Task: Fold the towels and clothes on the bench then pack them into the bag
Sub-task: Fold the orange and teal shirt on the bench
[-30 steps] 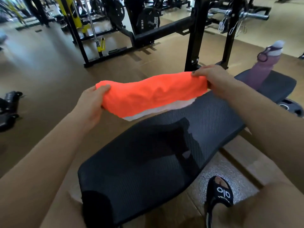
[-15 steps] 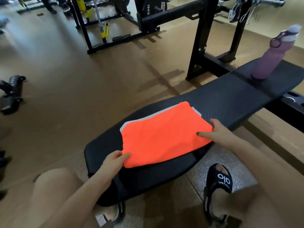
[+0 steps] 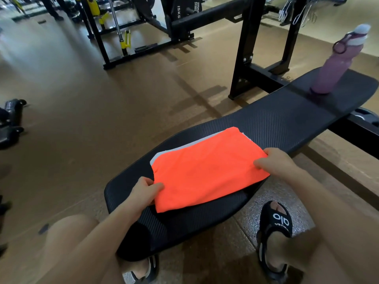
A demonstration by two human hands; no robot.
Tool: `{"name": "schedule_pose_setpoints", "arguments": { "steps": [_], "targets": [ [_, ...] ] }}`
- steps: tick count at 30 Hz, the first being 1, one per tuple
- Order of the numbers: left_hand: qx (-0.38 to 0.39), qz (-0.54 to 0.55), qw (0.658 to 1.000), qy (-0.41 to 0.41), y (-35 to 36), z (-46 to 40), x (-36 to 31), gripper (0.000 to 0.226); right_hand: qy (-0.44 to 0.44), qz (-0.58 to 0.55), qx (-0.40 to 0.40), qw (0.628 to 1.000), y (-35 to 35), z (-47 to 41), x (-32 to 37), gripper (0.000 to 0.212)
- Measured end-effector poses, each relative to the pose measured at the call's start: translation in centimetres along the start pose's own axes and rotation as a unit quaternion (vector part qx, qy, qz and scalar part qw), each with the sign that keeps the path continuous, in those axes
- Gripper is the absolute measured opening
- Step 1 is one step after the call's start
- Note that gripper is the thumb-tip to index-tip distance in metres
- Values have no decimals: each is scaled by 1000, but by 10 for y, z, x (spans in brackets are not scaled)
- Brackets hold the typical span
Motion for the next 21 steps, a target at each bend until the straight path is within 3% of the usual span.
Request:
{"name": "schedule_pose_setpoints", "arguments": {
  "steps": [3,5,11,14,17,21],
  "targets": [
    [-13,41,999,-2,-4,-11,-10,42,3,-1,22,1000,2,-6,10,30],
    [-23,14,999,20,-3,-19,-16,35,10,-6,19,1000,5,-10,14,40],
    [-1,52,999,17,-4,-33,-23,19,24,-22,21,999,-2,-18,11,24],
    [1,13,1000,10,-4,-34,-17,18,-4,14,7,1000,-2,-18,6,18],
    [-1,-14,1000,9,-6,-35,-16,29,-16,-1,-8,1000,1,-20,3,19],
    [27,35,999,13,-9,-39,-26,48,-3,-46,-13,999,2,-24,9,28]
  ]
}}
Point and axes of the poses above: each hand's wrist, its own z-axis away from the middle knuckle, its own y-axis out of the palm, x = y × z, the point moved 1 cm from there along -z, towards the middle knuckle, and after that the axes turned 1 degree about -z, right-handed, at the moved point
